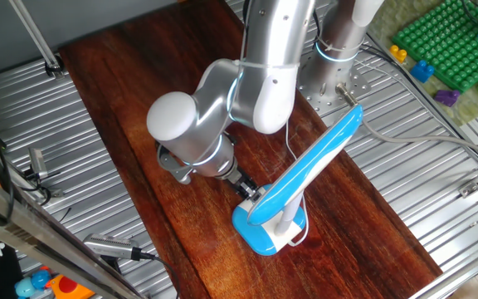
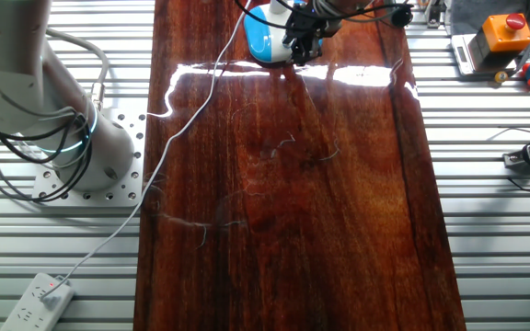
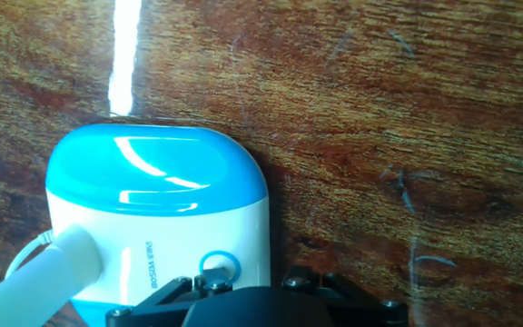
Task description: Turn on the desk lamp by pressing the button
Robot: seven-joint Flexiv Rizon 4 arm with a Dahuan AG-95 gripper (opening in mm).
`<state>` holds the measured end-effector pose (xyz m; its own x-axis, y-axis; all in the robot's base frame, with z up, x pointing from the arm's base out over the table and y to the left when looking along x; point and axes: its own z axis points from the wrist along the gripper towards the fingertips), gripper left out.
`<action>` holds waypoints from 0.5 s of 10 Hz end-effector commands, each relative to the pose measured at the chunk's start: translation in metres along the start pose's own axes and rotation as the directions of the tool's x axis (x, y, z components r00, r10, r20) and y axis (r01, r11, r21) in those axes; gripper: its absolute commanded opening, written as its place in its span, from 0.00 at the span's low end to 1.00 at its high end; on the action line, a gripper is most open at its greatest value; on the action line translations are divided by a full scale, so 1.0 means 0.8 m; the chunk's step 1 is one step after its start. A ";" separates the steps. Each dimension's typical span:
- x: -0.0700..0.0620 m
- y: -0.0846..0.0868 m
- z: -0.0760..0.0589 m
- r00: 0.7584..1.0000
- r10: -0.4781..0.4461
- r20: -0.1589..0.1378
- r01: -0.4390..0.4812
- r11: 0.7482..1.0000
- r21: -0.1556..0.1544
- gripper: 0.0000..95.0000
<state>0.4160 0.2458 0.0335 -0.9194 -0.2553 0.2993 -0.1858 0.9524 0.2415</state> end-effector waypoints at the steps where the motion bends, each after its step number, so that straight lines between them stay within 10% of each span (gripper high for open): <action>1: -0.002 0.000 0.002 1.000 0.002 0.005 -0.002 1.000 0.002 0.40; 5: -0.007 0.003 0.007 1.000 0.002 0.012 -0.002 1.000 0.009 0.40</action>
<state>0.4196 0.2500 0.0324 -0.9246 -0.2508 0.2868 -0.1867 0.9544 0.2328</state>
